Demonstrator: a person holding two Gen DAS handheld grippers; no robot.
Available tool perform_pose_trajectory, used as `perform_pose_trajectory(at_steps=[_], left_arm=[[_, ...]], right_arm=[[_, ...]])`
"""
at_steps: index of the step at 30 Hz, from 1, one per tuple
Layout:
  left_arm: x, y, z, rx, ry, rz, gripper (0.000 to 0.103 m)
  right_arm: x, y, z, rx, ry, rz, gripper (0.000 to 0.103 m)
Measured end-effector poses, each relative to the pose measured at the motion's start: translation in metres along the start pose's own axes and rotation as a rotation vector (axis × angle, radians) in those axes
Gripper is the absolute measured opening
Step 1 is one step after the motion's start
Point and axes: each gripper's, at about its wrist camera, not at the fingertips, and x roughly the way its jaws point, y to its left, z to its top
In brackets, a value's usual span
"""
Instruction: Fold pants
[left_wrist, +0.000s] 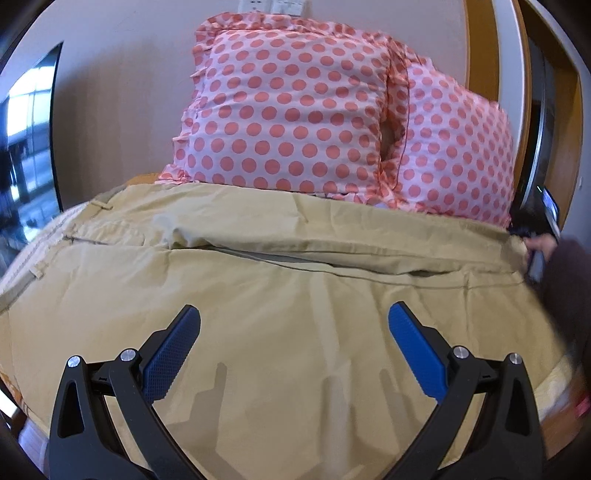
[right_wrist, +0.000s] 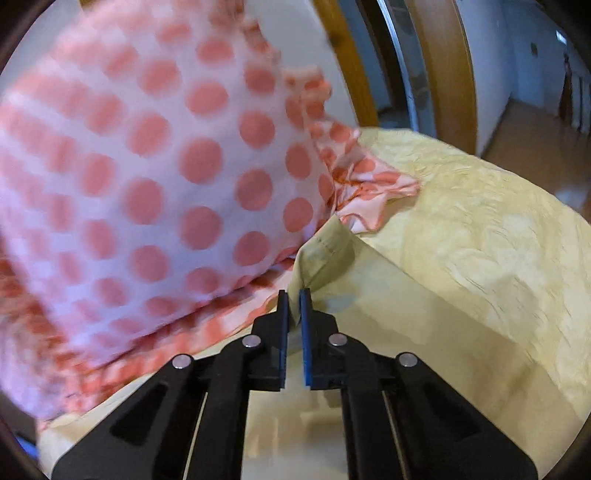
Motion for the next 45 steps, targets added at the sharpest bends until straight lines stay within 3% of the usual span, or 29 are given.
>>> perform_pose_trajectory(at_steps=[2,6,8,11,14,16,18,20,21,22,26,31,34,37,41,42,43,44,45], left_arm=[[-0.007,0.007,0.001,-0.040,-0.018,-0.015,0.102],[-0.015,0.014,0.004,-0.053,-0.042,0.004,0.102],[-0.019,0.016,0.008,-0.046,-0.054,0.011,0.102],[-0.021,0.019,0.019,-0.043,-0.075,0.004,0.102],[-0.018,0.025,0.033,-0.047,-0.074,-0.004,0.102],[-0.017,0.028,0.037,-0.046,-0.078,0.024,0.102],[-0.018,0.032,0.041,-0.047,-0.094,0.061,0.102],[-0.016,0.035,0.045,-0.052,-0.085,0.077,0.102],[-0.013,0.037,0.048,-0.057,-0.071,0.077,0.102],[-0.010,0.039,0.051,-0.062,-0.061,0.072,0.102],[0.011,0.053,0.073,-0.107,-0.022,0.008,0.102],[0.063,0.077,0.109,-0.262,0.077,-0.064,0.102],[0.099,0.084,0.124,-0.324,0.147,-0.037,0.102],[0.140,0.091,0.136,-0.356,0.212,0.043,0.100],[0.189,0.114,0.137,-0.454,0.316,0.108,0.083],[0.198,0.119,0.137,-0.467,0.328,0.126,0.069],[0.205,0.124,0.137,-0.481,0.345,0.139,0.045],[0.211,0.131,0.135,-0.509,0.359,0.124,0.032],[0.211,0.139,0.132,-0.557,0.355,0.092,0.012]], right_arm=[[-0.031,-0.010,-0.003,0.020,-0.035,0.083,0.006],[-0.121,-0.043,-0.048,0.074,-0.080,0.225,0.005],[-0.154,-0.061,-0.068,0.117,-0.063,0.253,0.005],[-0.158,-0.075,-0.095,0.168,0.041,0.259,0.006],[-0.149,-0.089,-0.107,0.256,0.112,0.267,0.022],[-0.149,-0.094,-0.114,0.301,0.127,0.284,0.047],[-0.144,-0.093,-0.113,0.307,0.117,0.272,0.054],[-0.138,-0.093,-0.113,0.303,0.116,0.258,0.049],[-0.133,-0.092,-0.111,0.290,0.111,0.254,0.033],[-0.127,-0.090,-0.108,0.277,0.104,0.261,0.003],[-0.147,-0.098,-0.102,0.251,-0.019,0.405,0.001],[-0.192,-0.109,-0.092,0.227,-0.137,0.477,0.001],[-0.209,-0.109,-0.092,0.195,-0.169,0.498,0.001],[-0.215,-0.107,-0.091,0.189,-0.176,0.515,0.001],[-0.217,-0.113,-0.093,0.189,-0.170,0.527,0.001],[-0.217,-0.112,-0.093,0.187,-0.170,0.524,0.001],[-0.216,-0.113,-0.093,0.186,-0.169,0.523,0.001],[-0.215,-0.113,-0.093,0.185,-0.169,0.523,0.001],[-0.214,-0.114,-0.092,0.179,-0.165,0.515,0.001]])
